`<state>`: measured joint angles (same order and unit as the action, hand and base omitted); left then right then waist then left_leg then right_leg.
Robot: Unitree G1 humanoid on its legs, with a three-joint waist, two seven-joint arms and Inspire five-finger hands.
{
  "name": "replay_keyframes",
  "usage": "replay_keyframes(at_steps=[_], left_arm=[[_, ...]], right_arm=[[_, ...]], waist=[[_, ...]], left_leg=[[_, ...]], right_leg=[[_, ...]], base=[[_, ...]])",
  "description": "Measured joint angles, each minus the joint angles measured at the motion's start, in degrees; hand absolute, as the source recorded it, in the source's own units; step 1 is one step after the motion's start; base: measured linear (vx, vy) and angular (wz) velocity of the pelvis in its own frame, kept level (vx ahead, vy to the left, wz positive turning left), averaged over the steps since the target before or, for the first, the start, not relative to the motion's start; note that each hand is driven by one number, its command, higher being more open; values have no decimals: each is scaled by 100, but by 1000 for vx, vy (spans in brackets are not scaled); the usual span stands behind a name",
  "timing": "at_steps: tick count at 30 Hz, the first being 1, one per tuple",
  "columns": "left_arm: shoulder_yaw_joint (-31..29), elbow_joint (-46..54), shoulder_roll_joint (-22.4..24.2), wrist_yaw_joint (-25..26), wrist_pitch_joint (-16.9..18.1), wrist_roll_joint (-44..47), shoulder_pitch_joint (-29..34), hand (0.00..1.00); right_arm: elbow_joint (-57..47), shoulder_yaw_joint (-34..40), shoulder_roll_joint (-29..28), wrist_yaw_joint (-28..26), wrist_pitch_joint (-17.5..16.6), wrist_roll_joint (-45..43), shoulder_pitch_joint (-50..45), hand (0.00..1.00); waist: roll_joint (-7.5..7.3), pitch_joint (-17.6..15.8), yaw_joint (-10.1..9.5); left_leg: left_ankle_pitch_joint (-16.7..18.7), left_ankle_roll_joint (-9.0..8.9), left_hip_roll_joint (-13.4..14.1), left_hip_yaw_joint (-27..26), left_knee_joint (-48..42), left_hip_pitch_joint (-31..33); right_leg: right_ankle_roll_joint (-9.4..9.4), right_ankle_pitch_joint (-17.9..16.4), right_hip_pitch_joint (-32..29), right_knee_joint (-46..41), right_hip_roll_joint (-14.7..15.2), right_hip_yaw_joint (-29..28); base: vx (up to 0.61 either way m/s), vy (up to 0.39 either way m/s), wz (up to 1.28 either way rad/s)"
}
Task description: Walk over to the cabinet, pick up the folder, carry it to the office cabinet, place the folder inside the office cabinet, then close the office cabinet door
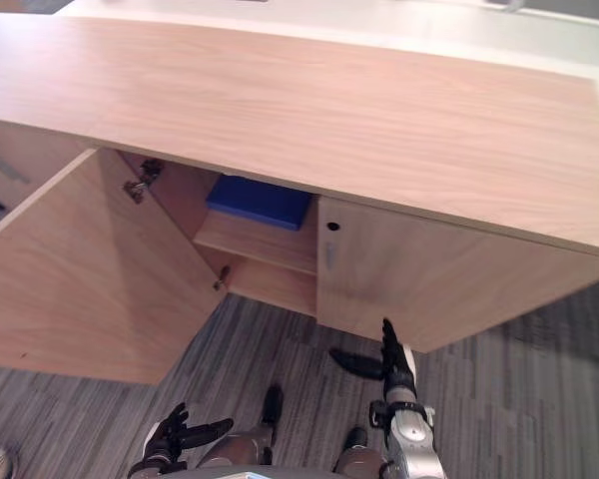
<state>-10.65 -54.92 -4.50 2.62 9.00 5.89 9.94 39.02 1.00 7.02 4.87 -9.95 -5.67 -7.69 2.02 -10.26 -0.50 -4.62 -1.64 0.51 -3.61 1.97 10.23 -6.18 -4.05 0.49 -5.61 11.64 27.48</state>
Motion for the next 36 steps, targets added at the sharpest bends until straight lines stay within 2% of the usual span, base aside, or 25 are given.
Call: replay_keyframes(at_steps=[1,2,4,6,7,9,12,14,16,18,22,24,27,32,36], left_arm=[[-63,50,11,-6,0,108,76,100],[-276,75,15,-4,0,203,188,100],[-466,114,-93,22,9,247,192,100],[-594,228,-270,39,12,325,186,100],[-627,320,-370,81,20,365,179,100],[-766,349,-570,118,22,366,61,100],[-1038,555,-753,127,-1,361,-32,100],[-1108,1010,-994,153,1,361,-73,100],[-1236,1732,-1345,304,32,387,-132,100],[-1553,2161,-1515,469,51,510,-160,100],[-1852,2388,-1528,675,146,765,-204,100],[-1973,2461,-1544,713,147,772,-203,100],[-2011,2459,-1775,744,143,765,-184,100],[-2010,2404,-2154,758,144,739,-144,100],[-2011,2302,-2181,831,146,668,-130,100]], right_arm=[[164,106,-6,6,29,80,49,100],[315,193,45,9,67,152,94,100],[365,252,6,-1,78,207,125,100],[389,304,-54,-11,79,320,220,100],[393,324,-66,-14,79,336,293,100],[401,343,-65,-26,117,359,368,100],[401,373,-56,-24,167,367,391,100],[404,374,-56,-19,194,367,355,100],[404,337,-73,-26,199,366,256,100],[447,314,-175,-25,220,367,240,100],[449,325,-291,-7,221,367,169,100],[446,328,-290,10,220,368,172,100],[438,324,-293,11,204,375,284,100],[442,313,-304,4,197,536,255,100],[450,312,-290,11,192,585,248,100]], waist=[[13,7,-25],[15,9,-13],[-63,36,14],[-123,65,23],[-116,68,57],[-108,61,70],[-112,55,66],[-150,-19,33],[-181,-73,17],[-176,-86,-12],[-202,-84,-67],[-225,-71,-179],[-235,-65,-240],[-236,-60,-340],[-234,-44,-346]], left_leg=[[20,53,157,-683,-391,163],[-118,210,180,-915,-614,102],[-116,210,86,-876,-577,48],[-256,150,-13,-825,-99,-169],[-480,96,-63,-781,322,-355],[-505,119,-76,-729,321,-347],[-522,148,-89,-702,321,-348],[-407,162,-147,-657,322,-338],[-363,168,-219,-534,321,-321],[-363,167,-234,-470,320,-341],[-386,164,-233,-319,319,-384],[-368,207,-254,-330,319,-494],[-301,205,-244,-316,319,-563],[-294,190,-1,-315,318,-689],[-296,186,112,-333,319,-730]], right_leg=[[-11,-47,-73,-179,156,18],[-115,-262,-120,-547,280,-77],[-85,-283,-145,-609,375,-233],[-107,-293,-85,-520,418,-249],[-146,-280,-70,-451,411,-214],[-237,-256,-28,-363,400,-206],[-258,-248,-18,-371,407,-196],[-214,-487,-90,-619,458,-236],[-115,-845,-289,-909,325,-843],[-73,-876,-204,-809,268,-872],[22,-760,119,-347,65,-990],[-90,-647,293,-159,49,-1056],[-107,-593,483,70,-20,-1195],[40,-391,588,64,-303,-1531],[105,-327,593,58,-385,-1672]], base=[[179,68,14],[153,57,6],[113,96,10],[41,66,9],[-3,11,9],[-36,-4,3],[-57,10,2],[-76,23,17],[-69,-23,31],[19,-41,20],[113,-63,21],[148,-43,-4],[147,-61,4],[77,-64,1],[10,-41,-8]])
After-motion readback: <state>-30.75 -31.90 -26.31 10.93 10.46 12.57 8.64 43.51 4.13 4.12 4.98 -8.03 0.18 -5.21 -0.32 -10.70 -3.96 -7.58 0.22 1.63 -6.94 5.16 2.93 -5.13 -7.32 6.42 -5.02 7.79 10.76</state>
